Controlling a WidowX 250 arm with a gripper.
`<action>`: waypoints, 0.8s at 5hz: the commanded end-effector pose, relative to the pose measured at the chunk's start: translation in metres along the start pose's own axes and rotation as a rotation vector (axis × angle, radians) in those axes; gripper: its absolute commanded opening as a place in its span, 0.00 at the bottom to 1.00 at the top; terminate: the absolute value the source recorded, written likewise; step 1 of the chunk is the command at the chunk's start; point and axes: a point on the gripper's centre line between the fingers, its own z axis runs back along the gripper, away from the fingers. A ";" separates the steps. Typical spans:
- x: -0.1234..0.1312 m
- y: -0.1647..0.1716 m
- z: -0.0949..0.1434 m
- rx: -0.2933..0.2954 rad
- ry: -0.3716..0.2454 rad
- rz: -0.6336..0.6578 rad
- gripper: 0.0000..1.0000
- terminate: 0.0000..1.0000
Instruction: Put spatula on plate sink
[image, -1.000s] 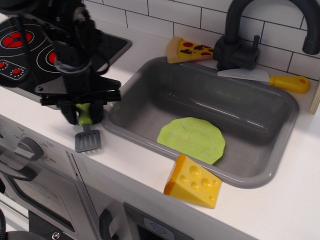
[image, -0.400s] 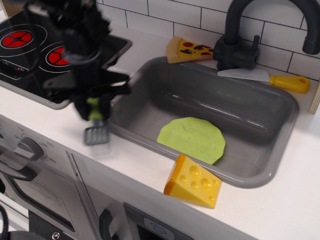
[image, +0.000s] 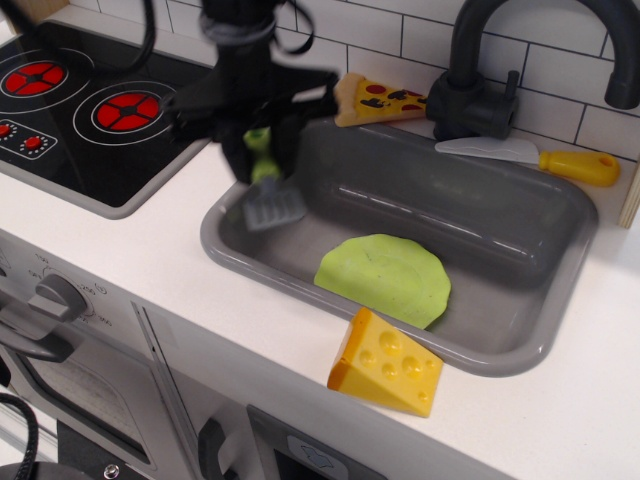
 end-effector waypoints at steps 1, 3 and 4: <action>-0.007 -0.042 -0.020 0.030 -0.037 -0.032 0.00 0.00; -0.018 -0.061 -0.052 -0.030 -0.111 -0.053 0.00 0.00; -0.015 -0.060 -0.062 -0.039 -0.144 -0.052 0.00 0.00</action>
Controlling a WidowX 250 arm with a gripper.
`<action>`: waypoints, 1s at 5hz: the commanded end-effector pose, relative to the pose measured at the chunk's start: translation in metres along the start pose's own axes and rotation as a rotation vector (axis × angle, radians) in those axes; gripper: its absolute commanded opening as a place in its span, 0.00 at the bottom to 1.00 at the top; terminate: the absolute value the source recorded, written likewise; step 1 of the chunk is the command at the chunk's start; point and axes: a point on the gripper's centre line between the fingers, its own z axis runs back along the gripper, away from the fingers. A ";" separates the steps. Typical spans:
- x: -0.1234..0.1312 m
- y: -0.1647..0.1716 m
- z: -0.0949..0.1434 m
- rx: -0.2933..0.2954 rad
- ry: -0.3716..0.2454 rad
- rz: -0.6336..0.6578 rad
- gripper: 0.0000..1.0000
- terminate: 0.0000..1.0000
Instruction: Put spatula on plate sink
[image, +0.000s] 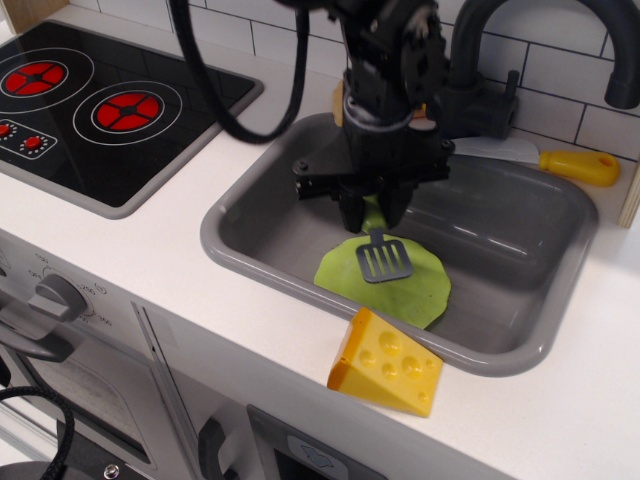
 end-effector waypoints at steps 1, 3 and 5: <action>0.000 -0.001 -0.010 -0.012 -0.058 -0.005 0.00 0.00; -0.015 0.005 -0.016 0.030 -0.010 -0.033 0.00 0.00; -0.016 0.001 -0.009 0.058 0.027 -0.042 1.00 0.00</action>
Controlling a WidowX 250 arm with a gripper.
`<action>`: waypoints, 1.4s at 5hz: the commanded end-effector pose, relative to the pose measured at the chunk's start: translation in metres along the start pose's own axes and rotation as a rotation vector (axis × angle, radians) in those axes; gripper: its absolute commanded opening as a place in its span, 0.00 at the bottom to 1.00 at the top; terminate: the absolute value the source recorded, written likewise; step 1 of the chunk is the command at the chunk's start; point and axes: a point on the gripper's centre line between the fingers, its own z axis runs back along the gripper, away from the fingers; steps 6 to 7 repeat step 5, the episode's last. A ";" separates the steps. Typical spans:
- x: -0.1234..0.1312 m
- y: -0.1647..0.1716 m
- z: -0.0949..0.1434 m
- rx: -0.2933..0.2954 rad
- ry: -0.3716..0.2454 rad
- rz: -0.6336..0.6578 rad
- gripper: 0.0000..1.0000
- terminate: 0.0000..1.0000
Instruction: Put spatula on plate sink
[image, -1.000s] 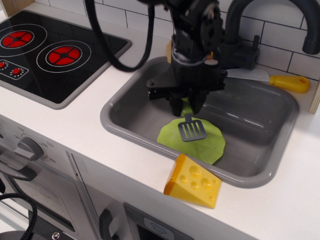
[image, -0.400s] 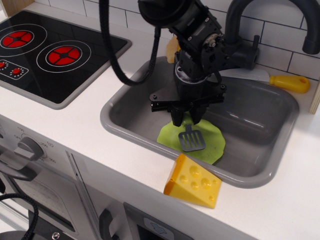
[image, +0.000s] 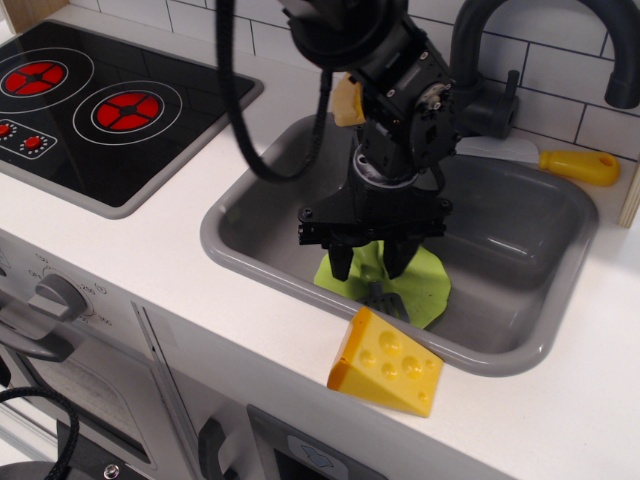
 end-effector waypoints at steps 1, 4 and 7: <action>0.006 -0.005 0.045 -0.112 -0.040 -0.019 1.00 0.00; 0.014 -0.001 0.100 -0.209 -0.019 -0.133 1.00 0.00; 0.014 -0.001 0.100 -0.209 -0.019 -0.133 1.00 1.00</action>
